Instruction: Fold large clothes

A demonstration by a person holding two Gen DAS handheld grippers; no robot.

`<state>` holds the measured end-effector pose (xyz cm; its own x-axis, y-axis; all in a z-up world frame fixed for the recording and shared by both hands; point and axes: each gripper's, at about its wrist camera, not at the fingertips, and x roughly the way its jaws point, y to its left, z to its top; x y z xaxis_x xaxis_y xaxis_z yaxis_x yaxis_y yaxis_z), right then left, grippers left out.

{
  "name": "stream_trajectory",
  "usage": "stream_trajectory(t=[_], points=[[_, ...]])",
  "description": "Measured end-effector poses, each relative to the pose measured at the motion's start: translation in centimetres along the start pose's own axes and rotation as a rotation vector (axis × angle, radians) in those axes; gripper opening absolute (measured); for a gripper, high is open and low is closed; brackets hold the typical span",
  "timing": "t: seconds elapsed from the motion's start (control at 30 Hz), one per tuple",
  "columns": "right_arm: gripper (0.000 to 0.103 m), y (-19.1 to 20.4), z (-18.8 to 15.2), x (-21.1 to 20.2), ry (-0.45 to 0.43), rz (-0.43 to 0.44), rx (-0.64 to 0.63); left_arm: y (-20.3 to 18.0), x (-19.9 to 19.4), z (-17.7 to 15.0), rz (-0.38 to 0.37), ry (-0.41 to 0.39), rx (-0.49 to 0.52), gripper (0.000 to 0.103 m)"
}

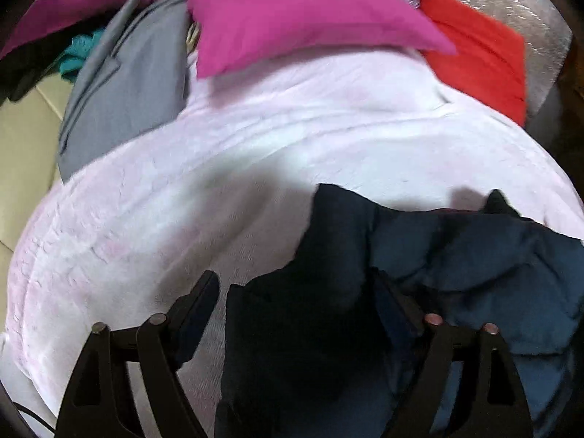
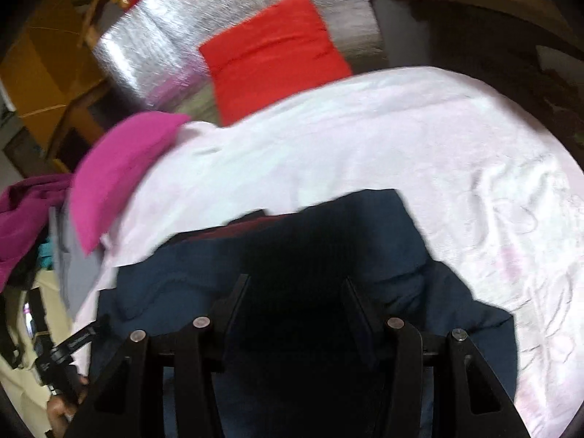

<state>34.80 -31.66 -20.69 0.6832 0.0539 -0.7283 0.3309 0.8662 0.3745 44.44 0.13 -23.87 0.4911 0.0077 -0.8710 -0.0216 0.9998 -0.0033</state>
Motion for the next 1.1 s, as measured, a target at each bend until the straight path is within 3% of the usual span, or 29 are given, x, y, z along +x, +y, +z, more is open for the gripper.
stream_trajectory(t=[0.07, 0.13, 0.3, 0.47, 0.57, 0.63, 0.83, 1.1], points=[[0.054, -0.9, 0.0, 1.8, 0.048, 0.014, 0.037, 0.2, 0.8, 0.0, -0.003, 0.018, -0.018, 0.093], [0.054, -0.7, 0.0, 1.7, 0.039, 0.002, 0.023, 0.3, 0.3, 0.0, 0.007, 0.002, -0.015, 0.093], [0.055, 0.7, -1.3, -1.8, -0.025, 0.006, -0.051, -0.7, -3.8, -1.1, 0.076, -0.127, 0.068, 0.093], [0.057, 2.7, -4.1, -6.7, -0.070, 0.050, -0.134, -1.4, -10.3, -5.1, 0.054, -0.291, 0.129, 0.093], [0.059, 3.6, -7.3, -8.6, -0.063, 0.054, -0.188, -1.9, -13.0, -8.5, 0.013, -0.330, 0.160, 0.093], [0.061, 3.6, -9.7, -9.6, -0.039, 0.060, -0.203, -2.3, -14.0, -11.1, 0.004, -0.331, 0.175, 0.093], [0.062, 3.3, -15.6, -10.8, 0.048, 0.023, -0.228, -3.6, -14.0, -17.2, -0.074, -0.228, 0.221, 0.093], [0.064, 2.2, -16.5, -10.1, 0.066, -0.011, -0.196, -5.2, -12.4, -19.4, -0.063, -0.212, 0.265, 0.093]])
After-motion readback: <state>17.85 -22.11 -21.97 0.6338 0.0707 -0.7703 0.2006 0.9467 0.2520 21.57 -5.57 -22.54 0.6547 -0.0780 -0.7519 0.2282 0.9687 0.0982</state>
